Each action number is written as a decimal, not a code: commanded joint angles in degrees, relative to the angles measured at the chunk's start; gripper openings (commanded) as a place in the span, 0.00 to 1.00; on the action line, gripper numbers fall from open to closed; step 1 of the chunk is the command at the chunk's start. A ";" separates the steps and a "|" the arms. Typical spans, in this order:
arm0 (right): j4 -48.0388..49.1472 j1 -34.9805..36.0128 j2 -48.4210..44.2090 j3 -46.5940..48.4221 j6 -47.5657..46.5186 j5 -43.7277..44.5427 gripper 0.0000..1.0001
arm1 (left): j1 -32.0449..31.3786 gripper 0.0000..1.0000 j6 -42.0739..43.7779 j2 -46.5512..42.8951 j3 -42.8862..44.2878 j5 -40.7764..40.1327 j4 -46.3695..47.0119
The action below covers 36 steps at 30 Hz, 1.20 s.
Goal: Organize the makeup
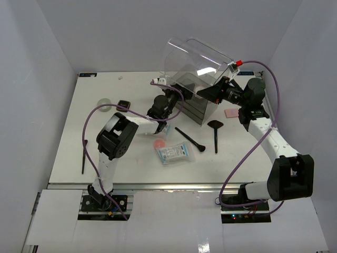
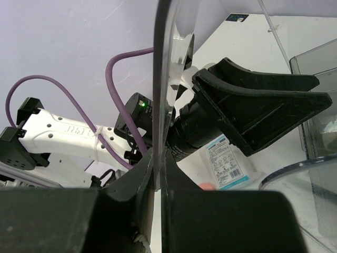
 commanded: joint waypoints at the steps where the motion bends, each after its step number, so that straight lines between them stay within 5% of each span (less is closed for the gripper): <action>1: 5.53 1.04 -3.59 1.70 -0.89 -4.70 0.08 | -1.36 0.90 1.23 -5.44 -0.83 5.50 -2.50; 21: 4.92 0.95 -4.19 -0.27 -2.86 -4.44 0.08 | -0.29 0.90 4.16 -26.77 -29.71 5.40 -8.24; 26: 5.16 0.87 -4.19 -1.24 -3.31 -4.53 0.08 | 10.80 0.91 -2.31 -35.16 -28.10 13.85 -40.19; 29: 5.89 0.78 -3.94 -1.65 -2.98 -4.60 0.08 | 21.60 0.91 -3.01 -36.32 -25.32 20.33 -51.20; 36: 6.74 0.79 -3.53 -2.08 -2.46 -4.59 0.08 | 37.79 0.98 3.15 -31.27 -11.98 13.96 -70.16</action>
